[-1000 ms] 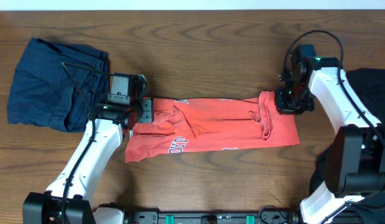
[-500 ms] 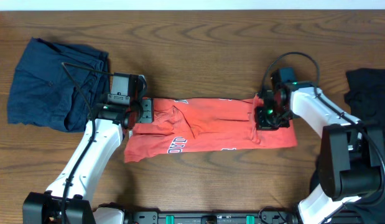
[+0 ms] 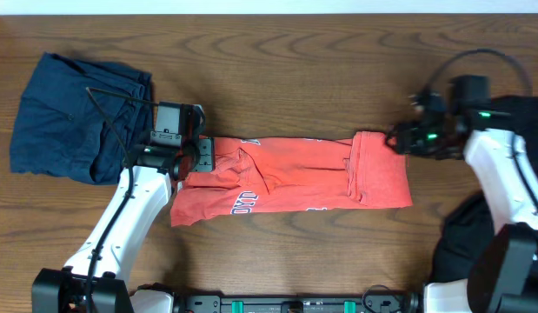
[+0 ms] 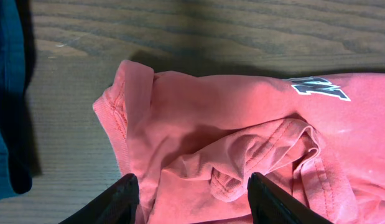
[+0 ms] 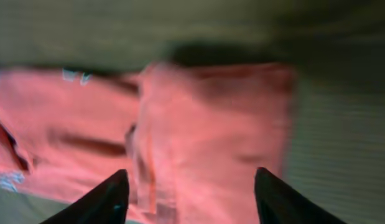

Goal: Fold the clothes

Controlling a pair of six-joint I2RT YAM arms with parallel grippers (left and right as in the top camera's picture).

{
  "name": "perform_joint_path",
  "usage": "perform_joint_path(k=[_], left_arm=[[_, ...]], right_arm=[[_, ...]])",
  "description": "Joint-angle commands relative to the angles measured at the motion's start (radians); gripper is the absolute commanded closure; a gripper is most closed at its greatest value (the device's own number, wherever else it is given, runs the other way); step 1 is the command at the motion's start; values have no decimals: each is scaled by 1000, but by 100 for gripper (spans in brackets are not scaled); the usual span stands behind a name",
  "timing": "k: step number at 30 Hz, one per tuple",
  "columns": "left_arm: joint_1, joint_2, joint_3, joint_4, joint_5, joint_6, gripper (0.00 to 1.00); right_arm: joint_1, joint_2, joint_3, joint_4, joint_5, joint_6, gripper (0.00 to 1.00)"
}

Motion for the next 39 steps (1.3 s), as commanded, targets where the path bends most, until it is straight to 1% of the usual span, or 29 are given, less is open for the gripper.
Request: perform_joint_path(k=[1,6,8,10,13,16,17,18,19,20,22,23,28,32,37,39], left_arm=[[5,7,-1,-2,-1,-1,42],[5,7,-1,-2,-1,-1,42],[5,7,-2,-1,-1,-1,42],[5,7,-1,-2,-1,-1,42],[5,7,-1,-2,-1,-1,42],[5,7,-1,-2,-1,-1,42],[5,7,-2,-2,-1,-1,42],[5,7,-1,-1,-1,-1,42],[5,7,-2,0,-1,-1,42],[5,7,-1,1,-1,-1,42],[5,7,-1,1,-1,-1,42],[5,7,-1,1,-1,-1,42],[5,7,-2,2,-1,-1,42],[5,7,-1,8,-1,-1,42],[5,7,-1,16,-1,-1,42],[5,7,-1,17,-1,-1,42]], right_arm=[[-83,29,-11,-5,-45,16,35],[-158,140,-31,-10,-45,15,29],[-162,195,-31,-16,-65,15,30],[-162,242,-31,-17,-136,-9,35],[-152,291,-31,-17,-245,-78,34],[-136,327,-35,-17,-253,-95,34],[-128,336,-39,-14,-252,-96,35],[-121,343,-43,-8,-255,-100,38],[-114,348,-46,0,-255,-103,44],[-110,349,-48,8,-254,-103,62],[-107,345,-46,20,-255,-106,93],[-111,339,-42,21,-251,-106,99],[-157,279,14,-18,-168,-101,99],[-192,200,74,-49,-37,-56,99],[-166,117,106,-79,37,-53,99],[-140,97,106,-86,97,-13,99]])
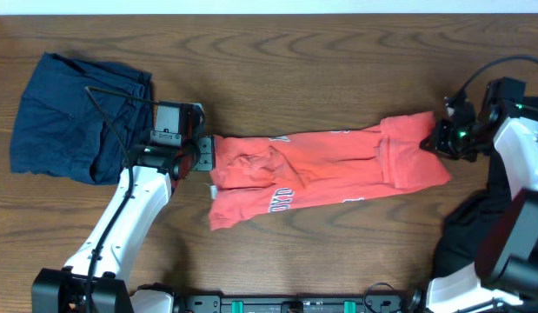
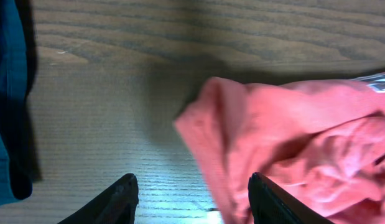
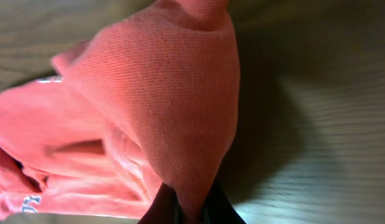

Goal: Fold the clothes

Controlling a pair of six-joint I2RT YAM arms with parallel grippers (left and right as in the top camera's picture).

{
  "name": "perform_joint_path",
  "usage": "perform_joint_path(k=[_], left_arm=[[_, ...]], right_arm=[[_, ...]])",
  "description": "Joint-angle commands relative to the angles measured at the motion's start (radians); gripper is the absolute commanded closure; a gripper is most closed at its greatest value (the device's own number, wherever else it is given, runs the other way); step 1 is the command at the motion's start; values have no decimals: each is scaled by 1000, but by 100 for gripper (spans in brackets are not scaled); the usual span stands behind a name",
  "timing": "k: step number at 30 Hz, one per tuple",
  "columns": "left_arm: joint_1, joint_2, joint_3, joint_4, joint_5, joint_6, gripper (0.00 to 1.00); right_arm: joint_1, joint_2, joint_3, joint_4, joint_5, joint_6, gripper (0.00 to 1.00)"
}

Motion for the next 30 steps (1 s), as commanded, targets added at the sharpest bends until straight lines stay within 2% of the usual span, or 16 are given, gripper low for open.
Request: perform_joint_path(k=[1,20,24,30], left_arm=[[5,7,-1,-1,-1,-1,41],[5,7,-1,-1,0,-2,42],[5,7,-1,-1,0,-2,41],[5,7,-1,-2,0,-2,42]], right_arm=[[41,-37,12,-11,118,60,99],[524,-38,9,-10,335,267,98],[593,-38,8,-10,342,306,96],[676,-35,8,-2,477,390,95]])
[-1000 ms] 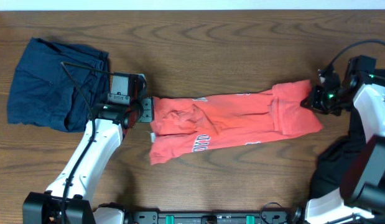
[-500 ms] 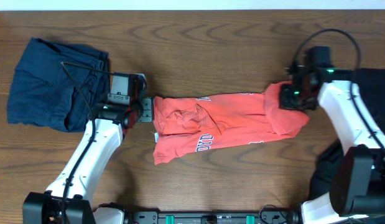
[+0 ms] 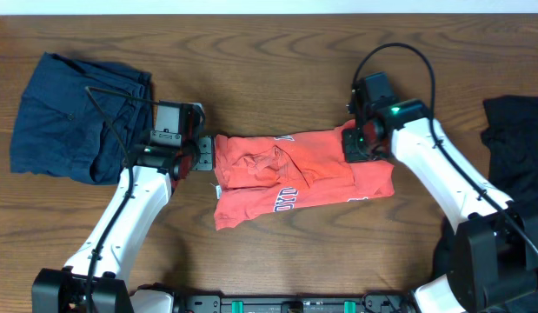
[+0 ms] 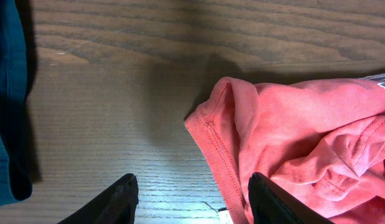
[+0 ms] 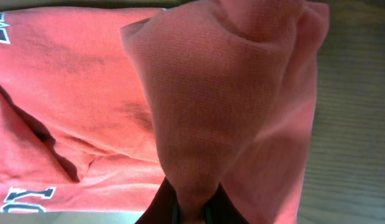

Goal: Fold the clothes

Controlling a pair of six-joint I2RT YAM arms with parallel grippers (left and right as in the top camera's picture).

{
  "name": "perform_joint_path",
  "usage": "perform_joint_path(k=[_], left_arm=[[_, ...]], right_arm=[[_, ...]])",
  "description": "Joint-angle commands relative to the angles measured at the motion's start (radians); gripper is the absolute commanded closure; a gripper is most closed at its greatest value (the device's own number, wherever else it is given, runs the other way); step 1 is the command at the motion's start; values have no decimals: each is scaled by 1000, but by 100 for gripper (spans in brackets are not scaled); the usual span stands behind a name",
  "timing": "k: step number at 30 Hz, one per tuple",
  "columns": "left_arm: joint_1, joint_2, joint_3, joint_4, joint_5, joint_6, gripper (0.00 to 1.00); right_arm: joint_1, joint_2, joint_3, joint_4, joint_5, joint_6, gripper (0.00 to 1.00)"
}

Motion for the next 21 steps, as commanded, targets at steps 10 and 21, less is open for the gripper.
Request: perform_joint_path(k=[10,21], left_arm=[[4,7,-1,-3,0,-2,42],[4,7,-1,-3,0,-2,42]], right_arm=[[36,21,-2,-7,349,98,99],[-47,20,-1,-51,573,60,99]])
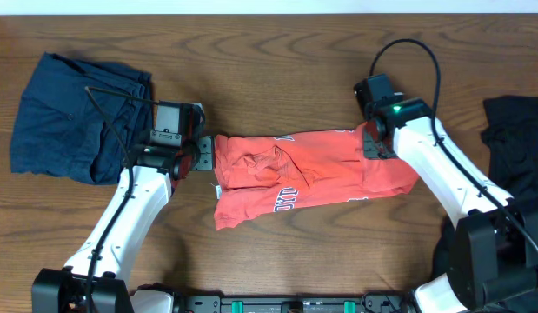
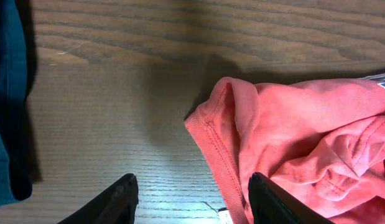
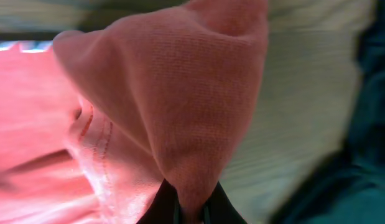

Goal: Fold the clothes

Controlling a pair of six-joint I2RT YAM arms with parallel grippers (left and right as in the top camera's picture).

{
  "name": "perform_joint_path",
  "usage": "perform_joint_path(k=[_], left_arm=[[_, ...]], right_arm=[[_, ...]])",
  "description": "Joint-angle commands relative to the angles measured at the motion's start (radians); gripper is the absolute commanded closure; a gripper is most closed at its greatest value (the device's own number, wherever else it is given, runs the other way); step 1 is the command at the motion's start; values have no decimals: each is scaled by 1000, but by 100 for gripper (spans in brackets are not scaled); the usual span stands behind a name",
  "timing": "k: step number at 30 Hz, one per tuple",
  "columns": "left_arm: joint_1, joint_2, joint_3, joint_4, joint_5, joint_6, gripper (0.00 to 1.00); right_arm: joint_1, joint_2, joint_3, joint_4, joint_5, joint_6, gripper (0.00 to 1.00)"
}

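Note:
A red shirt with white lettering lies crumpled across the middle of the table. My right gripper is shut on a bunched fold of its right end, and the pinched cloth rises from the jaws in the right wrist view. My left gripper stands open at the shirt's left edge; that hem lies between the spread fingers, touching neither.
A dark blue garment lies at the far left, its edge showing in the left wrist view. A black garment sits at the right edge. Bare wood lies in front of the shirt and behind it.
My right gripper, still shut on the shirt's right end, has moved a little to the right, drawing that end out. The left gripper and the shirt's left edge have not moved.
The right gripper stood open at the shirt's right end while the left was open over its left end. Then the right was shut on that end, far right, with the shirt dragged rightward. Later it was over the shirt's middle-right, now slightly right again.

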Motion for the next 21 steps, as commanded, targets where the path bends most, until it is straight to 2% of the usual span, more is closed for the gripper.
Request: perform_joint_path(k=[1,13,17,21], left_arm=[[5,7,-1,-3,0,-2,42],[5,7,-1,-3,0,-2,42],[5,7,-1,-3,0,-2,42],[5,7,-1,-1,0,-2,42]], right_arm=[[-16,9,-1,2,174,-4,99],[40,13,-1,4,103,-37,99],[50,17,-3,-6,292,-28,98],[-34,15,-2,2,293,-27,98]])
